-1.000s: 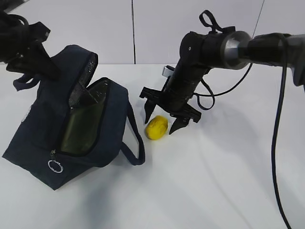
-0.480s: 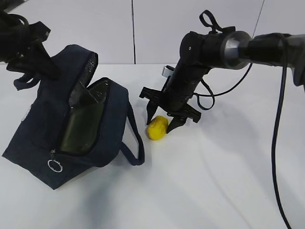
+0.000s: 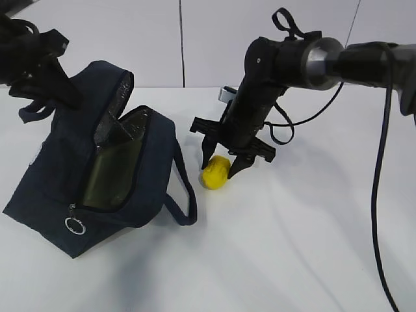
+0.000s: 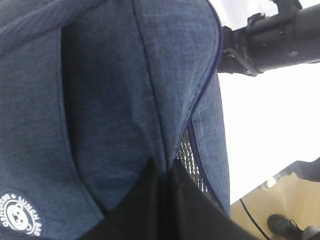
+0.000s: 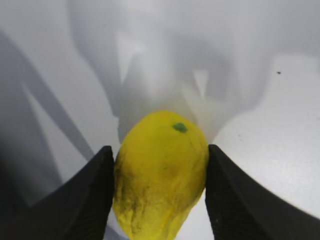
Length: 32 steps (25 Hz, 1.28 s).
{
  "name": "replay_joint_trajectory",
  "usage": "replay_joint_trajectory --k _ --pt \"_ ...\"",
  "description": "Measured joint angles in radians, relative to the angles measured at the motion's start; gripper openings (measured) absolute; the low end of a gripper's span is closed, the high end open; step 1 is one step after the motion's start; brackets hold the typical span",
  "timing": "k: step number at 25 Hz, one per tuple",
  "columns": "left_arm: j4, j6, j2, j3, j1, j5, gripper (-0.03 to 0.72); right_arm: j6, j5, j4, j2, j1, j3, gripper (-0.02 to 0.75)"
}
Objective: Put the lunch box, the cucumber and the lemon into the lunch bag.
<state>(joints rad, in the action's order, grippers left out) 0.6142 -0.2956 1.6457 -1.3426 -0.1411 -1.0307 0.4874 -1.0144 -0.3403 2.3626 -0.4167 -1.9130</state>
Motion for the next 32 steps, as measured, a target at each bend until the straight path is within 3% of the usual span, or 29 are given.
replay_joint_trajectory --k 15,18,27,32 --pt "0.0 0.0 0.0 0.0 0.0 0.005 -0.001 -0.135 -0.169 0.015 -0.076 0.0 -0.237 0.408" --pt "0.0 0.0 0.0 0.0 0.0 0.005 -0.001 -0.177 -0.179 -0.054 -0.089 0.0 -0.257 0.408" --pt "0.0 0.0 0.0 0.0 0.0 0.005 -0.001 -0.42 -0.145 -0.409 -0.09 -0.034 -0.259 0.407" --pt "0.0 0.0 0.0 0.0 0.0 0.005 -0.001 -0.456 -0.114 -0.478 -0.062 -0.061 -0.259 0.407"
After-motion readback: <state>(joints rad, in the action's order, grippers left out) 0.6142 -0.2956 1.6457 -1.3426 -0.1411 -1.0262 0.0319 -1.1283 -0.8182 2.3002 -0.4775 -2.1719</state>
